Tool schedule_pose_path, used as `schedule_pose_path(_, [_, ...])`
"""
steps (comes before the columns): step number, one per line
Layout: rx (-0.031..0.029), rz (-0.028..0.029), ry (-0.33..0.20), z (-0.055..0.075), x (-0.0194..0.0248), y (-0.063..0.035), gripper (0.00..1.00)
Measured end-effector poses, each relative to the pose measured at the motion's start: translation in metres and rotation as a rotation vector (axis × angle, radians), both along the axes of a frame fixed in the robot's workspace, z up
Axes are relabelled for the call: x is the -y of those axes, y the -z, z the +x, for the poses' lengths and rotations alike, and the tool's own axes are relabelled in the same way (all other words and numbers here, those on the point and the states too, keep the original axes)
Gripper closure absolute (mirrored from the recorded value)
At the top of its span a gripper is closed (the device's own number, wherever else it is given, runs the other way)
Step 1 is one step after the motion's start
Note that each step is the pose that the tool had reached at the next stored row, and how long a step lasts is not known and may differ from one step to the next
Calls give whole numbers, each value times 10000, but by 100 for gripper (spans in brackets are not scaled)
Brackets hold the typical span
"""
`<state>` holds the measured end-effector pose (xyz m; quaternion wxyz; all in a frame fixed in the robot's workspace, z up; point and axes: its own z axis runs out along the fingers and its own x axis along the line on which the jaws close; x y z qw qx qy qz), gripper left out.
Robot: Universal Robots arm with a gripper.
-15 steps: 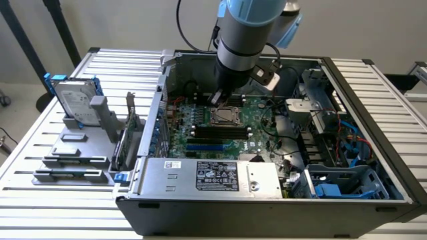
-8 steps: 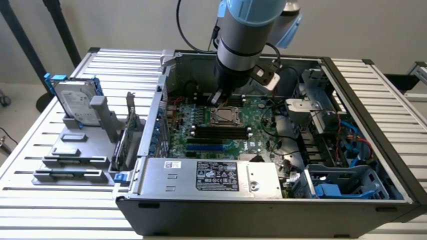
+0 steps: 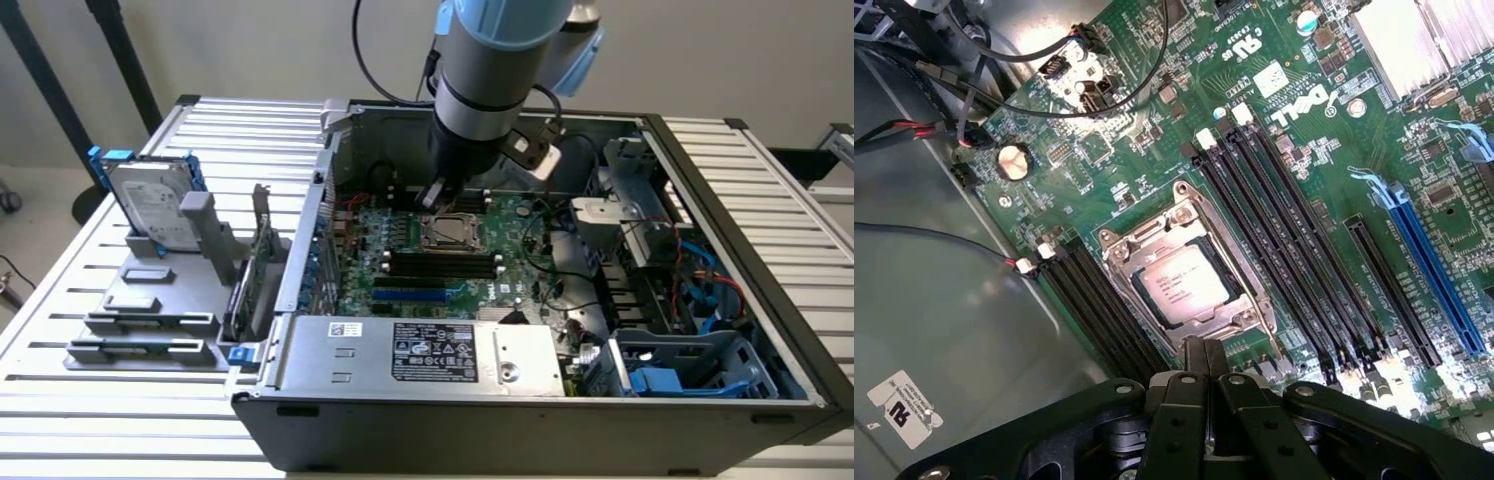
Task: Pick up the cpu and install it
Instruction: 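Install the first cpu locking lever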
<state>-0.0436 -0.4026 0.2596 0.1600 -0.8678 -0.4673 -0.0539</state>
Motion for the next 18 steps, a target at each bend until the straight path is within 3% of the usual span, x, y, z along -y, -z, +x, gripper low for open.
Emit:
schedule_pose_path(8, [0, 27, 3, -98, 218, -24, 89])
schedule_pose_path(12, [0, 38, 2, -238, 238, -19, 89])
schedule_pose_path(18, [0, 39, 1, -267, 242, 9, 89])
